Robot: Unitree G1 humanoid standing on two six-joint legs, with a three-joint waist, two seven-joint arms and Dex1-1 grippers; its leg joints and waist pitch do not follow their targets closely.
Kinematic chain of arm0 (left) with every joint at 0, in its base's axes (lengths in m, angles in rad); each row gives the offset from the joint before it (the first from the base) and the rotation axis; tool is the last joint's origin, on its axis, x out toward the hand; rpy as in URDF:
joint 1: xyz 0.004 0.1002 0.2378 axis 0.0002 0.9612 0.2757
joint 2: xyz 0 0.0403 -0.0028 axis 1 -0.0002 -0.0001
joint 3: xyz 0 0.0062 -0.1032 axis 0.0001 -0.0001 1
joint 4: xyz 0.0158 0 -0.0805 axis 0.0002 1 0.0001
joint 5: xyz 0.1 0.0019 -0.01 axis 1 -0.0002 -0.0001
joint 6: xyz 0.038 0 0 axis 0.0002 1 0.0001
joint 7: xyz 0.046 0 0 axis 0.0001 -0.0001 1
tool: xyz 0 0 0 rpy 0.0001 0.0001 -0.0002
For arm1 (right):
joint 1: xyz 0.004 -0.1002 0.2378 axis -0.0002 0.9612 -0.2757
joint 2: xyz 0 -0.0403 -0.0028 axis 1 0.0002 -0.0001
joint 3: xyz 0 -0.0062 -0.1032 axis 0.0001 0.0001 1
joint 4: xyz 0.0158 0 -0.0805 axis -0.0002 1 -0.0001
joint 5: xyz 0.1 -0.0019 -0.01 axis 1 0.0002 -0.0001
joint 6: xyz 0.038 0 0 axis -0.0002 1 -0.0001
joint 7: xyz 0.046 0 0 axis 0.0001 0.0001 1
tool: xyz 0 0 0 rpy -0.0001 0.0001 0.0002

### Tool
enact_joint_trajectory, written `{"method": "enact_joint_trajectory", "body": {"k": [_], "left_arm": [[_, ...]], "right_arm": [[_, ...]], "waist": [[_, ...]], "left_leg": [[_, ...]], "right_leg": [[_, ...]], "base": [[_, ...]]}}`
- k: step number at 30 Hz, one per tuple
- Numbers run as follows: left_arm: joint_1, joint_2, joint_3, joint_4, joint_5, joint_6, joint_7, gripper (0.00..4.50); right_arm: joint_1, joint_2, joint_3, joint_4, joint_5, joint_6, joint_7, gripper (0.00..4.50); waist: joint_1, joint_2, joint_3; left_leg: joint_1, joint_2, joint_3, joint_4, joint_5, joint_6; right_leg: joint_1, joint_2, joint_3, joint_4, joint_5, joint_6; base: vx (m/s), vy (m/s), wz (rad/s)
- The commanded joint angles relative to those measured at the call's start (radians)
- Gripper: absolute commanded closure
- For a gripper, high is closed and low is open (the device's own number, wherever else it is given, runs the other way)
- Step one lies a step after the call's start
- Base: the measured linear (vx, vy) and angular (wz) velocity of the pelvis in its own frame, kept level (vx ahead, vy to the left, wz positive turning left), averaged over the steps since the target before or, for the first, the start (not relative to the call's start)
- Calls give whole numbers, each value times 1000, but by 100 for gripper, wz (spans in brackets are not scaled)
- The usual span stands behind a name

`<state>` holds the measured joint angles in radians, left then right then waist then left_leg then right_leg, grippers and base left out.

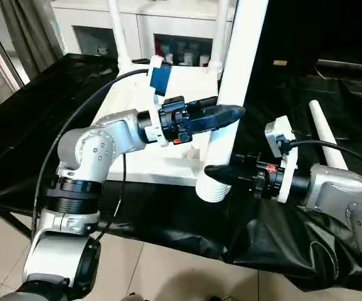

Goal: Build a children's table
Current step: Pick table leg

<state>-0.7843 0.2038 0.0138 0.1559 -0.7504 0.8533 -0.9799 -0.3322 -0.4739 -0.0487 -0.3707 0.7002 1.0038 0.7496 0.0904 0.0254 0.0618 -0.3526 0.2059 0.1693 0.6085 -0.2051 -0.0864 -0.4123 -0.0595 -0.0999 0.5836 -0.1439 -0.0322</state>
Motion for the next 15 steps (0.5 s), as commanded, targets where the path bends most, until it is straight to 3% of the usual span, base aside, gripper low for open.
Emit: {"method": "enact_joint_trajectory", "body": {"k": [1, 3, 4, 7, 15], "left_arm": [[-19, -2, -4, -5, -2, 6, 2, 173], [-16, 2, -8, -8, 1, 9, -3, 171], [-15, 4, -11, -7, 5, 6, -3, 206], [-14, 6, -14, 2, 23, -13, 7, 216], [-19, -2, -9, 39, 90, -85, 83, 260]], "right_arm": [[1, -9, 0, 5, -5, -14, -4, 261], [5, -19, 6, 6, -5, -24, 4, 261], [5, -24, 9, 7, -7, -26, 5, 261], [8, -30, 12, 5, -7, -28, 10, 261], [3, -55, 36, 11, -46, -57, 8, 261]], "waist": [[4, -15, -84], [4, -15, -85], [3, -15, -84], [3, -16, -84], [4, -20, -83]], "left_leg": [[-7, 3, 2, -57, -43, 52], [-8, 3, 2, -56, -36, 56], [-9, 3, 2, -56, -35, 57], [-9, 3, 3, -56, -35, 60], [-9, 2, 3, -56, -39, 60]], "right_leg": [[70, -62, 42, -79, -396, -37], [70, -61, 42, -76, -379, -43], [71, -61, 42, -76, -374, -44], [70, -61, 42, -76, -375, -46], [70, -61, 41, -80, -399, -31]], "base": [[0, 0, 0], [0, 0, 0], [0, 0, 0], [0, 0, 0], [0, 0, 0]]}}
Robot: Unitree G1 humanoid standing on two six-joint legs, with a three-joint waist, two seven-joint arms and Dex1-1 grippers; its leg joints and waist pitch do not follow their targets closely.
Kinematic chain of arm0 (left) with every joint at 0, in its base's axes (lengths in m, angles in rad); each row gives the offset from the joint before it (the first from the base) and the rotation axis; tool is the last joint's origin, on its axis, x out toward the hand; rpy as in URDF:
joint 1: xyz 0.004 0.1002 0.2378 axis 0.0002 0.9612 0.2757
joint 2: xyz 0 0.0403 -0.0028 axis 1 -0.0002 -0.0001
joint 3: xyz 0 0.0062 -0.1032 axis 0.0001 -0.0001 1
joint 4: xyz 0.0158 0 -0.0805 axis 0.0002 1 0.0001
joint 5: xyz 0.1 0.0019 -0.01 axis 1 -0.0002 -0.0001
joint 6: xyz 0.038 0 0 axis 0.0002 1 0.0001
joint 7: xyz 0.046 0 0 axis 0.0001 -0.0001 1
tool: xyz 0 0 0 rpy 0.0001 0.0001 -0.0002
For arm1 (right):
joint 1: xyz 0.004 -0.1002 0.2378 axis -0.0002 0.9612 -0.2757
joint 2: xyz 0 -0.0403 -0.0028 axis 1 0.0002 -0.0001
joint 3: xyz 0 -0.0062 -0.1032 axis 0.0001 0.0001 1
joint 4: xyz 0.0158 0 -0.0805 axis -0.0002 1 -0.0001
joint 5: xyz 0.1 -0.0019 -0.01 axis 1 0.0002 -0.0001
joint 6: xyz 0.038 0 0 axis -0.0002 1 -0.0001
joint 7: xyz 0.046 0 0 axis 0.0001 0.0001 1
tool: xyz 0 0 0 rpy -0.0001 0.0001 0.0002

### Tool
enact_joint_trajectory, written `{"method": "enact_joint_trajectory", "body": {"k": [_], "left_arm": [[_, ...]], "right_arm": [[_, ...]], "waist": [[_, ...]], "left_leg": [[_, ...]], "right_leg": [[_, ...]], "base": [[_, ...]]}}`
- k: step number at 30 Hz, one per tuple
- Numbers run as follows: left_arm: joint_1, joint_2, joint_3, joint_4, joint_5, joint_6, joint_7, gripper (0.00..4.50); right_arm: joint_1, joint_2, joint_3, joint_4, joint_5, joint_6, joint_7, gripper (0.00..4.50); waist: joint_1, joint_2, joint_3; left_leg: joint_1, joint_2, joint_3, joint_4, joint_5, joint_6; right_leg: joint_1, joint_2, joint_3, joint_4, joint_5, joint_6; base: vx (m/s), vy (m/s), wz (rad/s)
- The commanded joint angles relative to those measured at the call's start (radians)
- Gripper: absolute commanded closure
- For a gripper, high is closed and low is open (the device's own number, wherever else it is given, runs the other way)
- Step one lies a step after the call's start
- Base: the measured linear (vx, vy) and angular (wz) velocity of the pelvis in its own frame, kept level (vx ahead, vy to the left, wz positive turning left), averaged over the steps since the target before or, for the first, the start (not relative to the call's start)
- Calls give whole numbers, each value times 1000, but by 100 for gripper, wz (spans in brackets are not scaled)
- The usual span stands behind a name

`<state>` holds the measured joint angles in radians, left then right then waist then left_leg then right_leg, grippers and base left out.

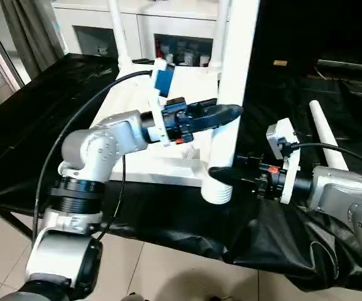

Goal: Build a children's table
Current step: Pick table leg

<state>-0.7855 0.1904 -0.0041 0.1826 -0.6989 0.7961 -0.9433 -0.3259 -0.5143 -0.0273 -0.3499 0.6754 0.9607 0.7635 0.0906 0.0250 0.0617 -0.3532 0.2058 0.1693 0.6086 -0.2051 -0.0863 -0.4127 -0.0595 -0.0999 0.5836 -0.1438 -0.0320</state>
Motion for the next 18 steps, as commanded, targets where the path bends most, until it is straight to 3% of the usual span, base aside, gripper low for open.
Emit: {"method": "enact_joint_trajectory", "body": {"k": [1, 2, 3, 4, 7, 9, 11, 15, 18], "left_arm": [[-20, 8, 13, 18, 47, -36, 66, 261], [-21, 6, 15, 21, 49, -37, 72, 261], [-29, -1, 20, 30, 75, -62, 110, 263], [-29, -1, 20, 30, 75, -62, 110, 264], [-37, -11, 16, 20, 117, -82, 179, 265], [-38, -16, 16, 8, 131, -79, 216, 265], [-38, -20, 17, -7, 135, -73, 239, 265], [-34, -44, 29, -57, 127, -56, 293, 265], [-29, -52, 24, -71, 126, -55, 305, 265]], "right_arm": [[-3, -17, 20, -8, -25, -22, -4, 261], [-5, -19, 23, -5, -31, -26, -7, 261], [-21, -16, 34, 23, -59, -36, -31, 205], [-21, -16, 34, 23, -59, -36, -31, 191], [-39, 17, 10, 36, -37, -12, -62, 189], [-43, 19, 20, 33, -56, -17, -82, 151], [-47, 22, 31, 33, -81, -23, -108, 149], [-78, 82, 11, 67, -65, 23, -182, 150], [-96, 110, -5, 83, -50, 38, -208, 150]], "waist": [[4, -19, -84], [4, -20, -84], [4, -20, -85], [1, -19, -84], [1, -21, -84], [2, -21, -86], [3, -20, -87], [3, -22, -89], [3, -25, -87]], "left_leg": [[-8, 2, 3, -55, -40, 60], [-9, 2, 3, -55, -38, 61], [-11, 1, 3, -55, -35, 62], [-9, 1, 3, -54, -37, 62], [-9, 0, 3, -53, -41, 60], [-10, 2, 2, -54, -29, 63], [-10, 4, 1, -54, -16, 62], [-13, 6, 1, -54, 0, 64], [-13, 6, 2, -54, -3, 65]], "right_leg": [[70, -62, 41, -79, -398, -31], [70, -61, 42, -79, -395, -31], [72, -61, 41, -78, -391, -32], [69, -59, 40, -80, -394, -32], [71, -59, 40, -80, -398, -23], [71, -59, 40, -77, -382, -22], [69, -59, 41, -72, -357, -34], [71, -64, 43, -63, -312, -76], [71, -64, 45, -63, -311, -78]], "base": [[0, 0, 0], [0, 0, 0], [0, 0, 0], [0, 0, 0], [0, 0, 0], [0, 0, 0], [0, 0, 0], [0, 0, 0], [0, 0, 0]]}}
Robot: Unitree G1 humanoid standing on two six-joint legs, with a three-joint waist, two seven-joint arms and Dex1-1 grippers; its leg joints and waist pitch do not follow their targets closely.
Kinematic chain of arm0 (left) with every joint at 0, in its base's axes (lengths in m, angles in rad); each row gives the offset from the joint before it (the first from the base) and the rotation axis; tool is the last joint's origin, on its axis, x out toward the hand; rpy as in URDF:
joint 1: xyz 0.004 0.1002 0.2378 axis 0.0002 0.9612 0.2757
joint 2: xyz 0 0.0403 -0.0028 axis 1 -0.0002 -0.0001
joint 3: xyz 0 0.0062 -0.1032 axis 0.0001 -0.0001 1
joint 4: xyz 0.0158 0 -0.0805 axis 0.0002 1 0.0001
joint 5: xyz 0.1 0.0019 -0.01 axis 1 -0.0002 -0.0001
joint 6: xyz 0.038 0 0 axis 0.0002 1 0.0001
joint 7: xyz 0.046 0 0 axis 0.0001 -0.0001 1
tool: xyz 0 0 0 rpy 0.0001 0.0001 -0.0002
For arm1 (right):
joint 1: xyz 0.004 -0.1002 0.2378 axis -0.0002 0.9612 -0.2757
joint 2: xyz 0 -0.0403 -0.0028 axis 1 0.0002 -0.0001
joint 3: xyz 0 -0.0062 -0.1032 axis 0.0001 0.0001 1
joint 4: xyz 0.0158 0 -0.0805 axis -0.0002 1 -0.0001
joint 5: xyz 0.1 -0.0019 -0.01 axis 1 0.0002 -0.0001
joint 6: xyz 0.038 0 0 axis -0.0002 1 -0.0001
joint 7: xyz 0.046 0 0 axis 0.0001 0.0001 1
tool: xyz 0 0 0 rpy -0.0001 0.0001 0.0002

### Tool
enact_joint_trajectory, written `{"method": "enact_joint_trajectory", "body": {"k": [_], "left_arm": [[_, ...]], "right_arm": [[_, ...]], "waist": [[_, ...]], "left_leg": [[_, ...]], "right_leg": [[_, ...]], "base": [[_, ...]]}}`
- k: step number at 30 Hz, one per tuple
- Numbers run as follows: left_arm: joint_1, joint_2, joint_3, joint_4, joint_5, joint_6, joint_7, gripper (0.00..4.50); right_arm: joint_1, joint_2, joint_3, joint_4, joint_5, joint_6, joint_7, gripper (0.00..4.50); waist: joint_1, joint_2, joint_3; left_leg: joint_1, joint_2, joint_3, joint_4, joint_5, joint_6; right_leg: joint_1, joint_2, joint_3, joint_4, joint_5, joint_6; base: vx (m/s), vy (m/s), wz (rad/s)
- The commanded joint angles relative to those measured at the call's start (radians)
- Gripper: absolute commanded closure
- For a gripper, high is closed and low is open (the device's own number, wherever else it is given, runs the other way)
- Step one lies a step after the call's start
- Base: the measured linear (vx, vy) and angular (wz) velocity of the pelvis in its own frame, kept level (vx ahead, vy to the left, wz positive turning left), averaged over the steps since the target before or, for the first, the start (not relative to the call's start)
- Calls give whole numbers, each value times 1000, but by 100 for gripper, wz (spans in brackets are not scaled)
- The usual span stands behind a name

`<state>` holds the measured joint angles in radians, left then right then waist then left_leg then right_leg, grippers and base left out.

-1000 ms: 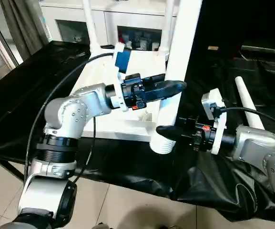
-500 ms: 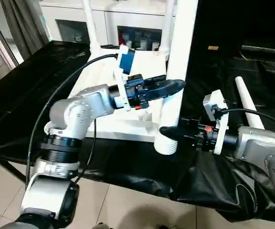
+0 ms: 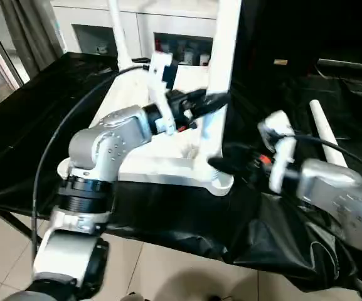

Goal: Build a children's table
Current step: Pick table leg

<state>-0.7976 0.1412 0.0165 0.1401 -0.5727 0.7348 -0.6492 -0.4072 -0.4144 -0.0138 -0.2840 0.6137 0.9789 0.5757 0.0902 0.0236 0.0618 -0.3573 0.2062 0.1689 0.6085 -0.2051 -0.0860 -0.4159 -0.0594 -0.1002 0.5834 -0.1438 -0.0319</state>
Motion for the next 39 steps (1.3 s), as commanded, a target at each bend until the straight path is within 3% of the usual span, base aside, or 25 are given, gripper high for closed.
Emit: {"method": "enact_joint_trajectory", "body": {"k": [1, 10, 19, 30, 39], "left_arm": [[-15, -5, 1, -31, 0, 6, 15, 265], [6, -13, -10, -34, 14, 3, 34, 265], [10, -9, -24, -44, 9, 5, 21, 265], [20, 15, -71, -61, 7, 7, -45, 265], [15, 26, -81, -54, 11, -3, -64, 265]], "right_arm": [[-20, 19, -24, 23, 16, 24, -29, 150], [-47, 52, -48, 51, 25, 54, -70, 150], [-60, 59, -15, 62, -4, 37, -87, 150], [-64, 65, 5, 73, -3, 30, -70, 150], [-56, 56, 16, 68, 4, 43, -55, 150]], "waist": [[4, -21, -87], [4, -22, -88], [4, -22, -87], [3, -18, -87], [3, -20, -87]], "left_leg": [[-8, 5, 3, -54, -5, 65], [-8, 5, 3, -54, 5, 58], [-8, 5, 3, -55, 0, 53], [-6, 8, 3, -55, 3, 52], [-7, 5, 3, -55, -4, 47]], "right_leg": [[73, -65, 46, -63, -314, -79], [75, -65, 47, -61, -298, -72], [74, -65, 48, -63, -312, -64], [74, -66, 50, -57, -280, -85], [75, -65, 49, -60, -302, -71]], "base": [[0, 0, 0], [0, 0, 0], [0, 0, 0], [0, 0, 0], [0, 0, 0]]}}
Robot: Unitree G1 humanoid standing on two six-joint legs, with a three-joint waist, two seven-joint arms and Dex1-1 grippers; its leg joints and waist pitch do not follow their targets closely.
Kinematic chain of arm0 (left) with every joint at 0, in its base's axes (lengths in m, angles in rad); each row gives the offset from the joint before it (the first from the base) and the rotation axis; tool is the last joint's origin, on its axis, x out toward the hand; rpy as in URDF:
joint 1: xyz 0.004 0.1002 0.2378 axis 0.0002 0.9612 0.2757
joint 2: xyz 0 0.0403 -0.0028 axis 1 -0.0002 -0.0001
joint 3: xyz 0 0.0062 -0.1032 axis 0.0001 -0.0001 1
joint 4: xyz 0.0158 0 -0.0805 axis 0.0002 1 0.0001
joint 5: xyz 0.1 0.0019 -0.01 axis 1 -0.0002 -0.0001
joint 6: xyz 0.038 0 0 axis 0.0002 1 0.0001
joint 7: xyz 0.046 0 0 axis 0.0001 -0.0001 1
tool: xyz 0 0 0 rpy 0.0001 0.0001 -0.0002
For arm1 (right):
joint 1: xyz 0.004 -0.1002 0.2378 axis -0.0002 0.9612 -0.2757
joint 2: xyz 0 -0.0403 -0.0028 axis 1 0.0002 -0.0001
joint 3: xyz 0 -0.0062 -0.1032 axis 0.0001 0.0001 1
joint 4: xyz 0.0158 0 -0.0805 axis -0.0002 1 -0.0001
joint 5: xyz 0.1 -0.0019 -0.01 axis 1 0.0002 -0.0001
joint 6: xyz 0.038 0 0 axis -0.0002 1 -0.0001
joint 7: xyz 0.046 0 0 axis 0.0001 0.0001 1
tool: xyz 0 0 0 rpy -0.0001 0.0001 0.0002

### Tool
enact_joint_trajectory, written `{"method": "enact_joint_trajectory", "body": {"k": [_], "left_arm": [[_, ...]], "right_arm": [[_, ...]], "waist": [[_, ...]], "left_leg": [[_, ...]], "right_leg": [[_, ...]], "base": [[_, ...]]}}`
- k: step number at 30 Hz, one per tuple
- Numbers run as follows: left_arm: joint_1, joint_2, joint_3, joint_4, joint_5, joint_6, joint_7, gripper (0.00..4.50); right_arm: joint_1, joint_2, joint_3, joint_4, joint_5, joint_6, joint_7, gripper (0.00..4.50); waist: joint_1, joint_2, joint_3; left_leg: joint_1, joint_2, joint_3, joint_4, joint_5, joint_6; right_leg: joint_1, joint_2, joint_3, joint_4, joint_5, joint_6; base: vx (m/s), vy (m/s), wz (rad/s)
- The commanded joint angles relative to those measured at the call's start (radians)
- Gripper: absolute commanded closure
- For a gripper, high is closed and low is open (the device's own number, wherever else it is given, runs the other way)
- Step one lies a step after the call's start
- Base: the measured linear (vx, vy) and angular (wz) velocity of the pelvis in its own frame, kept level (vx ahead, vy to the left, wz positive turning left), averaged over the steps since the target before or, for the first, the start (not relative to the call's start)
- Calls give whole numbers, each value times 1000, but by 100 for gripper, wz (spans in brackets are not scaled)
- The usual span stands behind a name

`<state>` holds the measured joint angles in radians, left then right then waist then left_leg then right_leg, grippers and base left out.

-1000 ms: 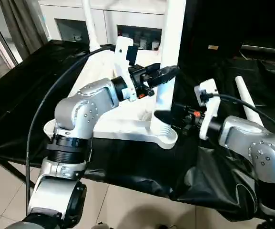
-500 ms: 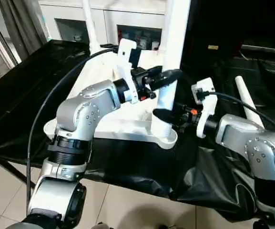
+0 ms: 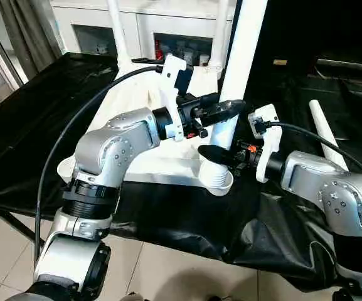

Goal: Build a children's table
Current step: Pick table leg

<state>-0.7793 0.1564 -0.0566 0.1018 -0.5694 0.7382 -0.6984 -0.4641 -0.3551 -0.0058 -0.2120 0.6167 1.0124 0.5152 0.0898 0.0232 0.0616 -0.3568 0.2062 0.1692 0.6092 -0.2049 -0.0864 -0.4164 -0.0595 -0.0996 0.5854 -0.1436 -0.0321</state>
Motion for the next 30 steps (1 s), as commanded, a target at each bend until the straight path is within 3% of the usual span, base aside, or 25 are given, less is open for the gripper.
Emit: {"method": "enact_joint_trajectory", "body": {"k": [1, 6, 7, 9, 17, 30], "left_arm": [[-4, 14, -11, -16, 10, -8, -20, 265], [-6, 18, -11, -9, 16, -16, -24, 265], [-6, 18, -11, -9, 16, -16, -24, 265], [-6, 18, -11, -9, 16, -18, -25, 265], [-5, 16, -12, -10, 17, -18, -29, 265], [-6, 16, -6, -17, 16, -20, -26, 265]], "right_arm": [[1, -3, 9, -4, 2, 9, 6, 150], [2, -9, 17, 0, 2, 18, 11, 150], [2, -9, 17, 0, 2, 18, 11, 180], [6, -11, 21, 2, 0, 19, 12, 180], [7, -10, 23, 9, -3, 17, 13, 252], [4, -7, 20, 26, -8, -4, 25, 259]], "waist": [[4, -20, -87], [4, -20, -87], [4, -20, -88], [5, -20, -88], [4, -20, -87], [4, -20, -87]], "left_leg": [[-7, 6, 3, -56, -2, 48], [-8, 6, 3, -55, -2, 47], [-8, 5, 3, -55, -1, 47], [-8, 5, 3, -55, -1, 47], [-8, 6, 3, -55, -3, 47], [-8, 6, 3, -55, -4, 48]], "right_leg": [[75, -65, 49, -61, -300, -71], [76, -65, 49, -61, -294, -72], [76, -65, 50, -60, -294, -72], [76, -65, 49, -61, -295, -73], [75, -65, 49, -61, -295, -74], [75, -65, 49, -61, -299, -73]], "base": [[0, 0, 0], [0, 0, 0], [0, 0, 0], [0, 0, 0], [0, 0, 0], [0, 0, 0]]}}
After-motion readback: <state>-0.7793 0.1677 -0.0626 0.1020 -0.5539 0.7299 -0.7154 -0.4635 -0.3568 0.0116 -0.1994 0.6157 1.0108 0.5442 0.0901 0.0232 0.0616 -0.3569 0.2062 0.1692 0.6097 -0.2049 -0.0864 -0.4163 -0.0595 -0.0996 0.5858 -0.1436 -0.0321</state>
